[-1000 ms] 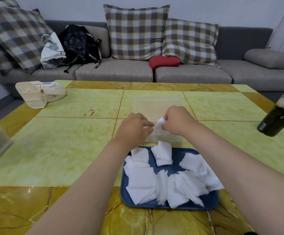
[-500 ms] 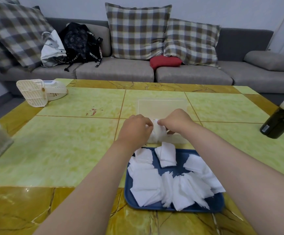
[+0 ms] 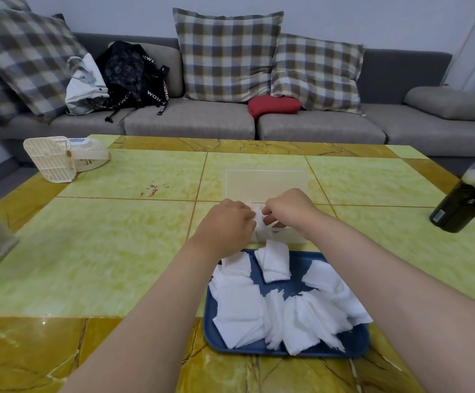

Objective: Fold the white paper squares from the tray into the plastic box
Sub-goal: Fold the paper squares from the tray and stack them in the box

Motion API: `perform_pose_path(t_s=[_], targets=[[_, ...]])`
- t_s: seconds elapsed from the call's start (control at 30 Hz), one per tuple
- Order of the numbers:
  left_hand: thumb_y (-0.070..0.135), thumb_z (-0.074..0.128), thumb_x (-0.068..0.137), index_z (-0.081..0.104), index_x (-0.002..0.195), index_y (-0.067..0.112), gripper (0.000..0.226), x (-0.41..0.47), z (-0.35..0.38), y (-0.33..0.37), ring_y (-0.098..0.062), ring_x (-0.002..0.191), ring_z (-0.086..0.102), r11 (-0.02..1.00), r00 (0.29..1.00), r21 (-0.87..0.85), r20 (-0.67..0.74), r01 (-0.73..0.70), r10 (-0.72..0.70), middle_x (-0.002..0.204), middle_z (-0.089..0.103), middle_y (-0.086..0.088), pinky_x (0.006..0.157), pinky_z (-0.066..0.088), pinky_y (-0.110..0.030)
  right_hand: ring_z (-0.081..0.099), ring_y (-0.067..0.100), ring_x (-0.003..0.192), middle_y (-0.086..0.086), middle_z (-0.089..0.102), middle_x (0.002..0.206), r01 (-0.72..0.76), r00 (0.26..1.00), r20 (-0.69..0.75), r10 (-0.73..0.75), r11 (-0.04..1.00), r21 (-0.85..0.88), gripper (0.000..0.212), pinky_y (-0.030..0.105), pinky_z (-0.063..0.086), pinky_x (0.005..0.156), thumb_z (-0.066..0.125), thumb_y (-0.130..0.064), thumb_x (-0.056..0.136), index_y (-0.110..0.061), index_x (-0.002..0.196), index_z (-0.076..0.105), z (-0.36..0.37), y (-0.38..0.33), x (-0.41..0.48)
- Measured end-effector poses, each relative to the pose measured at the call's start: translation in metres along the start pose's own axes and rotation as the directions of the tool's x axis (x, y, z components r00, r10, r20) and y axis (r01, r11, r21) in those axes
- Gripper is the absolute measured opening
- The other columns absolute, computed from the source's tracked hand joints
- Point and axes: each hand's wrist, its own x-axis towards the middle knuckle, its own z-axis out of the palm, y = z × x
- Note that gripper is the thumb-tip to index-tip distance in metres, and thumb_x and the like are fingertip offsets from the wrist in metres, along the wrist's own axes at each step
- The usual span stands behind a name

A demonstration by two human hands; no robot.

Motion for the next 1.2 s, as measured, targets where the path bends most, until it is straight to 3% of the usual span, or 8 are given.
perform_pose_path(t_s=[0.2,0.3,0.47,0.63,0.8,0.9,1.0,1.2], targets=[[0.019,0.050,0.100,0.064,0.130,0.016,0.033,0.001,-0.002,0.003,-0.017,0.124,0.044,0.998,0.982,-0.008,-0.177,-0.069,0.066,0.129,0.059,0.002,0.096,0.043,-0.029,0.076,0.036,0.076,0.015,0.076,0.081,0.024,0.999,0.044,-0.021,0.998,-0.064,0.017,0.048,0.060,0.086,0.062,-0.005,0.085,0.008,0.088,0.073,0.003,0.004,0.002],[0.024,0.049,0.099,0.064,0.129,0.018,0.034,-0.001,0.000,0.004,-0.017,0.121,0.045,0.999,0.992,-0.009,-0.120,-0.049,0.047,0.126,0.057,0.003,0.093,0.045,-0.032,0.075,0.034,0.081,0.015,0.077,0.087,0.017,1.000,0.017,-0.015,0.992,-0.123,0.021,0.048,0.061,0.084,0.059,-0.004,0.088,0.006,0.101,0.073,0.001,0.005,0.004],[0.033,0.048,0.099,0.057,0.135,0.026,0.038,-0.003,0.002,0.005,-0.018,0.116,0.046,0.996,0.994,0.064,-0.086,-0.067,0.072,0.125,0.057,0.002,0.093,0.045,-0.032,0.069,0.031,0.080,0.025,0.073,0.101,0.118,0.979,0.183,-0.090,0.982,-0.146,0.027,0.048,0.059,0.088,0.050,0.006,0.090,0.005,0.101,0.074,0.004,0.009,-0.004],[0.035,0.048,0.100,0.057,0.137,0.023,0.040,-0.005,0.000,0.008,-0.018,0.120,0.045,0.996,0.996,0.075,-0.065,-0.057,0.061,0.131,0.055,0.002,0.100,0.041,-0.033,0.067,0.023,0.105,0.007,0.074,0.109,0.244,0.969,0.105,-0.224,0.935,-0.256,0.034,0.036,0.056,0.091,0.050,0.001,0.091,-0.011,0.107,0.078,-0.008,0.013,-0.010],[0.029,0.055,0.096,0.064,0.124,0.024,0.029,-0.021,-0.012,0.022,-0.016,0.105,0.051,0.999,0.979,0.009,-0.200,-0.047,0.048,0.116,0.059,0.004,0.087,0.044,-0.031,0.064,0.017,0.080,-0.007,0.071,0.082,0.362,0.925,0.053,-0.375,0.834,-0.416,0.024,0.030,0.053,0.070,0.052,-0.015,0.089,-0.017,0.083,0.075,-0.029,0.006,-0.048],[0.026,0.055,0.096,0.067,0.110,0.025,0.018,-0.032,-0.020,0.033,-0.009,0.089,0.057,0.985,0.994,-0.166,-0.089,0.049,-0.065,0.104,0.063,0.011,0.074,0.047,-0.025,0.058,0.020,0.056,0.001,0.070,0.064,0.189,0.982,0.126,-0.141,0.769,-0.611,0.027,0.027,0.048,0.060,0.056,-0.032,0.084,-0.013,0.066,0.063,-0.033,0.005,-0.072],[0.028,0.057,0.096,0.069,0.111,0.023,0.020,-0.041,-0.018,0.037,-0.011,0.091,0.062,0.972,0.984,-0.175,0.111,0.159,-0.141,0.104,0.069,0.009,0.078,0.050,-0.024,0.059,0.017,0.054,-0.003,0.071,0.064,0.093,0.985,0.166,0.048,0.662,-0.744,0.038,0.026,0.046,0.061,0.055,-0.053,0.088,-0.018,0.074,0.060,-0.025,0.015,-0.085],[0.031,0.062,0.095,0.063,0.129,0.020,0.036,-0.046,-0.013,0.036,-0.013,0.105,0.061,0.966,0.953,-0.121,0.230,0.228,-0.196,0.116,0.067,0.006,0.092,0.049,-0.027,0.052,0.015,0.057,-0.007,0.054,0.061,0.115,0.993,0.085,-0.078,0.666,-0.737,0.042,0.025,0.037,0.054,0.066,-0.057,0.077,-0.021,0.066,0.050,-0.013,0.028,-0.080]])
